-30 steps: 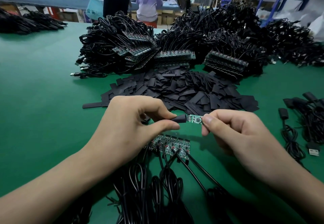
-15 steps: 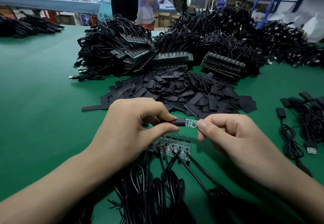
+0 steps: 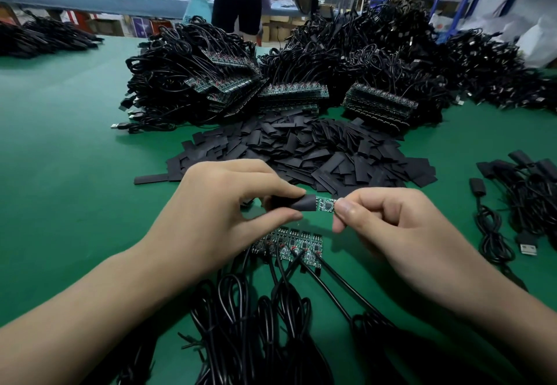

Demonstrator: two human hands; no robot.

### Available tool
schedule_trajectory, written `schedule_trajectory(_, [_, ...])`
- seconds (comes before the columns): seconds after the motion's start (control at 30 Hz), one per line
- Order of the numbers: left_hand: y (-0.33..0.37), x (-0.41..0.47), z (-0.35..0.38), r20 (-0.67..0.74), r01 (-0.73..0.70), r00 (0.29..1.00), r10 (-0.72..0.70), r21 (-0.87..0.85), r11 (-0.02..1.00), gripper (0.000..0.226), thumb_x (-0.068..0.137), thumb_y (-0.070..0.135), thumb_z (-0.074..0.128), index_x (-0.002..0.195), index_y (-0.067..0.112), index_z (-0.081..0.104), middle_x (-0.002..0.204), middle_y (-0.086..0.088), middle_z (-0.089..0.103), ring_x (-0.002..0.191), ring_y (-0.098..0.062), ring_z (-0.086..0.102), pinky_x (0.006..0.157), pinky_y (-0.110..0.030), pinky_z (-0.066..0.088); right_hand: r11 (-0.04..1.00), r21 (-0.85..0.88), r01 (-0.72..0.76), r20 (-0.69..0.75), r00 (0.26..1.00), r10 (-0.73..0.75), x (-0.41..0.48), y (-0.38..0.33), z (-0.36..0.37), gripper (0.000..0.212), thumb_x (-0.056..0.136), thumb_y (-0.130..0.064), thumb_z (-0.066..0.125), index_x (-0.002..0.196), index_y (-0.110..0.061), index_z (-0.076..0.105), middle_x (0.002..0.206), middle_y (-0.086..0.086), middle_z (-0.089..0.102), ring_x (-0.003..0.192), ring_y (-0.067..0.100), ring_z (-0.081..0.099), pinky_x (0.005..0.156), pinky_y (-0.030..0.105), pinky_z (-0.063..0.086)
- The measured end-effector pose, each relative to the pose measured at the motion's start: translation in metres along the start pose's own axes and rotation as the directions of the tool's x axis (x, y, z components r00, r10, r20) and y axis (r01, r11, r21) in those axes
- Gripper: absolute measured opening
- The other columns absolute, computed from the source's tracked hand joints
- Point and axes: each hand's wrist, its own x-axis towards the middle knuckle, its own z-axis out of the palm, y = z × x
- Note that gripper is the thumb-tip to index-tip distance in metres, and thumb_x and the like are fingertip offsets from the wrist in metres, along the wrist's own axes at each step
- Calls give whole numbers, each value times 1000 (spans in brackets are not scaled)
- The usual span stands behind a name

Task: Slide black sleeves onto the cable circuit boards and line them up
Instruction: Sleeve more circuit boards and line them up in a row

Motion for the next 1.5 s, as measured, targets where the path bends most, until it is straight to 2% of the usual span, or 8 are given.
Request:
schedule_trajectory(0.13, [-2, 0, 1, 2, 20, 1000, -20, -44, 999, 22, 82, 32, 81, 102, 21, 82, 89, 12, 73, 79, -7, 69, 70, -31, 56, 999, -34, 23, -2, 1000, -23, 0, 2, 1, 40, 88, -58, 51, 82, -24, 73, 53, -2, 29, 50, 14, 22, 46, 27, 17])
schedule_trajectory(0.4, [-1, 0, 2, 1, -4, 1000, 4, -44, 999, 21, 83, 27, 80, 104, 21, 81, 92, 8, 73, 84, -10, 69, 74, -31, 55, 996, -87, 10, 14, 1000, -9, -1, 4, 0, 31, 97, -49, 54, 84, -29, 73, 50, -11, 30, 48, 8, 22, 45, 21, 18])
schedule_trajectory(0.53, [-3, 1, -1, 11, -85, 996, 85, 18, 996, 18, 88, 26, 80, 104, 19, 81, 94, 6, 73, 84, -11, 70, 72, -35, 57, 1000, -21, -9, 41, 999, 10, 0, 1, -3, 39, 86, -60, 51, 81, -29, 74, 54, -1, 30, 51, 16, 24, 48, 29, 19])
schedule_trajectory(0.67, [-3, 0, 0, 19, -53, 998, 54, -32, 998, 23, 85, 29, 79, 106, 22, 80, 94, 9, 74, 85, -8, 70, 74, -31, 56, 999, 28, -21, 65, 998, 19, 0, 0, -5, 39, 85, -59, 52, 80, -27, 74, 55, 2, 31, 53, 20, 24, 50, 40, 17])
schedule_trajectory(0.97, [-5, -1, 4, 48, 8, 999, -5, -61, 998, 21, 87, 31, 77, 106, 22, 80, 93, 15, 73, 85, -2, 69, 78, -17, 52, 995, -87, 56, 44, 998, -52, -1, 3, -2, 40, 87, -59, 49, 81, -27, 72, 48, -10, 28, 45, 5, 21, 43, 17, 19])
schedule_trajectory(1.13, [-4, -1, 4, 54, -12, 998, 14, -33, 999, 21, 87, 33, 75, 105, 23, 79, 93, 14, 73, 85, -1, 68, 77, -24, 55, 992, -111, 56, 31, 998, -53, -1, 3, -2, 42, 85, -62, 48, 81, -29, 72, 48, -12, 29, 44, 5, 22, 43, 16, 21])
schedule_trajectory(1.3, [-2, 0, 6, 52, -143, 989, 141, 30, 989, 21, 87, 28, 78, 106, 19, 79, 96, 9, 73, 84, -8, 69, 72, -33, 57, 999, -33, 21, 66, 998, -19, 0, 4, 0, 37, 92, -57, 53, 81, -27, 73, 50, -10, 29, 47, 8, 19, 43, 18, 17])
schedule_trajectory(1.5, [1, 0, 8, 28, -175, 984, 175, 14, 984, 21, 87, 30, 78, 105, 20, 80, 92, 9, 72, 81, -7, 67, 70, -32, 56, 999, 1, 42, 68, 997, -42, -1, -1, 6, 38, 92, -60, 53, 84, -30, 74, 51, -13, 33, 47, 4, 23, 44, 14, 21])
